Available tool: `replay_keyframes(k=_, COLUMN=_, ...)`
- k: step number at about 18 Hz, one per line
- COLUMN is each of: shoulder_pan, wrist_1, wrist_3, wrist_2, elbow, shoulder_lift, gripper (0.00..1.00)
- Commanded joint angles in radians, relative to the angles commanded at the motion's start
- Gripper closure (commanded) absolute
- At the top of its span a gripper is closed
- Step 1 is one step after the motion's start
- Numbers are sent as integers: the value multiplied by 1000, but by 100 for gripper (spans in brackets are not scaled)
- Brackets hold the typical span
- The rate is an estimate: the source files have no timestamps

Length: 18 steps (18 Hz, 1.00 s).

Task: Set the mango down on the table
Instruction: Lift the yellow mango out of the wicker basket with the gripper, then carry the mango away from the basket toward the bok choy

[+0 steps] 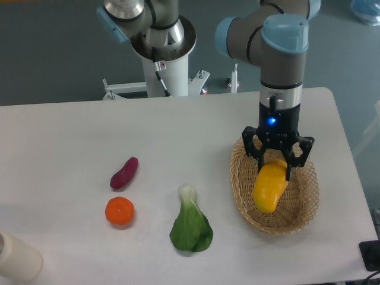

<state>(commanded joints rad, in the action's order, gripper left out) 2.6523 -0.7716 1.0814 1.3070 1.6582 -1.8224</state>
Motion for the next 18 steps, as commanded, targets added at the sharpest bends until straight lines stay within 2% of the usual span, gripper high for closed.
replay_keyframes(k=11, shoulder_pan=-2, wrist_1=0, wrist_3=-6, wrist_2=8, elbow=26, shoulder_lift=6, gripper=48)
replay_keyframes(k=14, shoulder_pan=-6, wrist_1=3, wrist_3=5, wrist_2=9, elbow=87, shoulder_lift=35, gripper=48)
replay_keyframes(k=18, shoulder_pan=-75, wrist_1=0, wrist_3=99, wrist_2=57, elbow=234, shoulder_lift=126, gripper=49)
